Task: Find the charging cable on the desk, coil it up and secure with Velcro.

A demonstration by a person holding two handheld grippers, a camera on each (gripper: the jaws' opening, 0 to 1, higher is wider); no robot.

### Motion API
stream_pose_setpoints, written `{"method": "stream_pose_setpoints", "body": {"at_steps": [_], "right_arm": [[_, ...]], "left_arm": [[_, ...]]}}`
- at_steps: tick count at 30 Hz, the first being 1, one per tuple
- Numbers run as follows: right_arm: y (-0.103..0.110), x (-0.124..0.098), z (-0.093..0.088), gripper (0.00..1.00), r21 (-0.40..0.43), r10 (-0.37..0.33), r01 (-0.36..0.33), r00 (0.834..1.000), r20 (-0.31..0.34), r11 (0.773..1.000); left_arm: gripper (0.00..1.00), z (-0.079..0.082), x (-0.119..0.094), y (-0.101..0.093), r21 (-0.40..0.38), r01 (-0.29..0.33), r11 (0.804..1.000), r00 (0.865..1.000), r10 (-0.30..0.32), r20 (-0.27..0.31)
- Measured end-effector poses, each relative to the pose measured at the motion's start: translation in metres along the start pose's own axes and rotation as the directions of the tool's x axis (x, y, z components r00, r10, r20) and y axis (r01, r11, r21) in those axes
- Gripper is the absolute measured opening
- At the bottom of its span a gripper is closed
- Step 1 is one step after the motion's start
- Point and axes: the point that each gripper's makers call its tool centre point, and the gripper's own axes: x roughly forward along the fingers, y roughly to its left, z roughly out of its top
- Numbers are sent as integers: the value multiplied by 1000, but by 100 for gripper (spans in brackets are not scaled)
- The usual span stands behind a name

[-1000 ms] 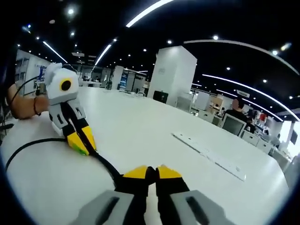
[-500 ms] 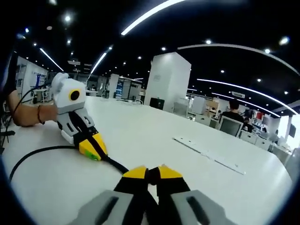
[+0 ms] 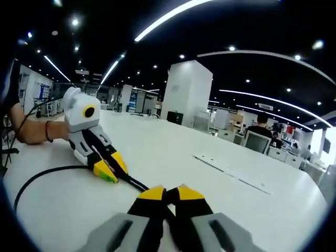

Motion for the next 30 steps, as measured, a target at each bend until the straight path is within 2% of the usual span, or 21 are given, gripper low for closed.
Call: {"method": "stream_pose_setpoints", "body": {"at_steps": [5,11,23,30], "right_arm": [[1,-2,2,9,-1,0,0,1000,1,1000],[3,-5,4,11,-3,2,-2,1000,3,1000],[16,-11,7,24,-5,20,-20,1000,14,1000],[23,-19,11,30,4,18,-18,999,34,1000]], "left_arm": [[21,3,-2,2,-6,-7,1000,1000,7,13],[22,14,-11,6,-34,-15,999,998,17,56],[28,31,-25,9,-71,-15,997,991,24,130],[31,36,-33,7,-71,-14,997,988,25,153]]}}
